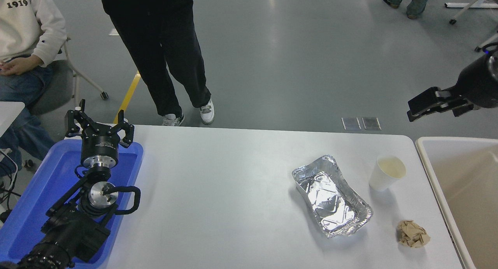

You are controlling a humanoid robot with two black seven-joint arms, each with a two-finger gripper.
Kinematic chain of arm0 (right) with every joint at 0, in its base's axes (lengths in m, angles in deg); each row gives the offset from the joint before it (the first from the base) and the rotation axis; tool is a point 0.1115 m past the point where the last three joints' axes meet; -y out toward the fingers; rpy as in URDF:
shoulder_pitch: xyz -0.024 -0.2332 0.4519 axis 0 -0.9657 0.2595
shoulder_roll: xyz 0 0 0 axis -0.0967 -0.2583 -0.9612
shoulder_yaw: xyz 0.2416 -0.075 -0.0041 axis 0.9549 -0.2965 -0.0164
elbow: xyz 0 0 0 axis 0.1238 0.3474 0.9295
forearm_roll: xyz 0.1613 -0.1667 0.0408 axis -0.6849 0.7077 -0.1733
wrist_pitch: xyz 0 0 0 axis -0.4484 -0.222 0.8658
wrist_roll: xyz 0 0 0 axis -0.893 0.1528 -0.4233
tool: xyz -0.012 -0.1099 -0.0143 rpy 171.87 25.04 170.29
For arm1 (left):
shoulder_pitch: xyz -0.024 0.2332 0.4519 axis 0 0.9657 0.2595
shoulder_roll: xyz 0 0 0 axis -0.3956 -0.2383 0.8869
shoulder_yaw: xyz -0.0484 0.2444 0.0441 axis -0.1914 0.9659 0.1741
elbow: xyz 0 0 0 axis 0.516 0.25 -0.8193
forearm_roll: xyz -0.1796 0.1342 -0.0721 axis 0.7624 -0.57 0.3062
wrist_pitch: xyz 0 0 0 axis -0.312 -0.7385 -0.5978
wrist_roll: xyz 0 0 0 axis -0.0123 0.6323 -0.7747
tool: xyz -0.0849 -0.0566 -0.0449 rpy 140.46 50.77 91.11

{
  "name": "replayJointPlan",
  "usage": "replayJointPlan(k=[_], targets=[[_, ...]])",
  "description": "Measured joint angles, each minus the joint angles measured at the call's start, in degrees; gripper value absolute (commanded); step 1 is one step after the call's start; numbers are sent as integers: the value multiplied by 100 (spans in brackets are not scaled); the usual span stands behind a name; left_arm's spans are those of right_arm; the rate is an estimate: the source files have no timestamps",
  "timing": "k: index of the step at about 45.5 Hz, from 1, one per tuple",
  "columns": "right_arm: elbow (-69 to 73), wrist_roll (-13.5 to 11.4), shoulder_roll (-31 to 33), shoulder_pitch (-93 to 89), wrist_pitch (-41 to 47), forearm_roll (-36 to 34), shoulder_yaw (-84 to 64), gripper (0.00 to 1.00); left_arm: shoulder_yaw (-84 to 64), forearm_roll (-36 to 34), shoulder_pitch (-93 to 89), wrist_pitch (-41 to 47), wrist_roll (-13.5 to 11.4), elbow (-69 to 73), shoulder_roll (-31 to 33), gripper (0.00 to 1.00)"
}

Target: Pick up paper cup place in dustbin

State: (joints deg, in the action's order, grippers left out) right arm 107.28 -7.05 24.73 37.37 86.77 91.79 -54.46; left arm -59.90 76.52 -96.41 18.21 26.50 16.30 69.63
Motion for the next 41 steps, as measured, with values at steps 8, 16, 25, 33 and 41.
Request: replayJointPlan(k=[8, 16, 25, 33, 41], targets=[[-529, 1, 85, -1044, -534, 429, 436, 100, 0, 1, 0, 0, -1, 1, -1, 99], [-1104, 21, 71, -1925, -1012, 617, 888, 100, 0, 1, 2, 0, 0, 2, 1, 99], [-1588, 26, -49, -2802, -1383, 707, 1315, 100, 0, 0, 2, 0, 0, 1, -1, 99], [-1968, 38, -240, -3435, -1677, 730, 1498, 100, -1, 1, 1, 0, 0, 1, 0, 99], [-2364, 52, -505, -3973, -1966, 741, 1667, 100, -1, 1, 1, 0, 0, 1, -1, 99]])
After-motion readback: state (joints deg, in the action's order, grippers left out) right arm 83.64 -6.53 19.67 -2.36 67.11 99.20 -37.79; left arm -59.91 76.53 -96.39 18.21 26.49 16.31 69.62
